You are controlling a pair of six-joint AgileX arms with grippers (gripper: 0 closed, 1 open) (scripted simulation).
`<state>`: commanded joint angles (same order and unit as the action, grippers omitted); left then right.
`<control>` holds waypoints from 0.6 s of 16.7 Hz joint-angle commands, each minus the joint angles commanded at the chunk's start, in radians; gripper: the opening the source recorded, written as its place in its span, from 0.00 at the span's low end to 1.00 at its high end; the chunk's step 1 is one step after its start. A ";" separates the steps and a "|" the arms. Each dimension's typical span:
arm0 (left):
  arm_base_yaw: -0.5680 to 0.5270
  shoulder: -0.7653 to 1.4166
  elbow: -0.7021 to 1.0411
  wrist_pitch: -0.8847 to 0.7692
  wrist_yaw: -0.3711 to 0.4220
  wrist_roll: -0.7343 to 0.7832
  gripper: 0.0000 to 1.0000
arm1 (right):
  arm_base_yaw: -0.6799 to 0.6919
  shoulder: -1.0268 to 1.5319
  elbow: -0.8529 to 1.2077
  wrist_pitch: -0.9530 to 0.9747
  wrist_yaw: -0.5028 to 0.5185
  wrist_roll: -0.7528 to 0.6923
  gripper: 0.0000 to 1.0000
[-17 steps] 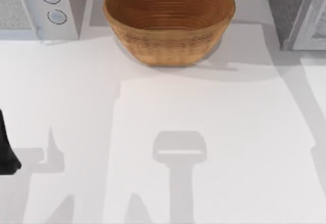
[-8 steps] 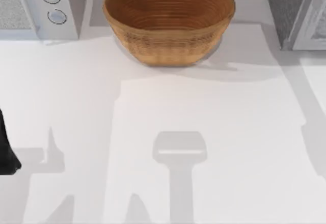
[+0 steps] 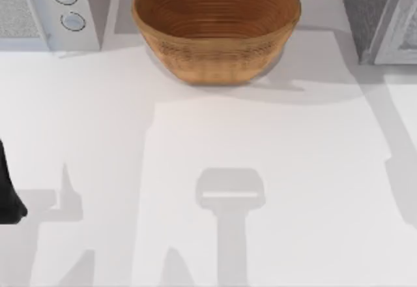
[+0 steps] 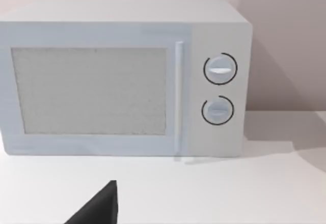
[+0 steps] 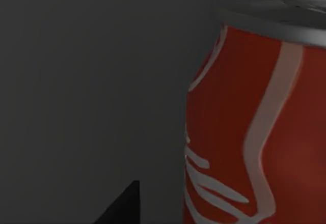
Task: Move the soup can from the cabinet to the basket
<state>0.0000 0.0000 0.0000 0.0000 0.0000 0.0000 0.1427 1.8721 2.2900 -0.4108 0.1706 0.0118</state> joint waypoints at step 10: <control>0.000 0.000 0.000 0.000 0.000 0.000 1.00 | 0.000 0.000 0.000 0.000 0.000 0.000 0.00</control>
<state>0.0000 0.0000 0.0000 0.0000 0.0000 0.0000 0.1427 1.8721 2.2900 -0.4108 0.1706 0.0118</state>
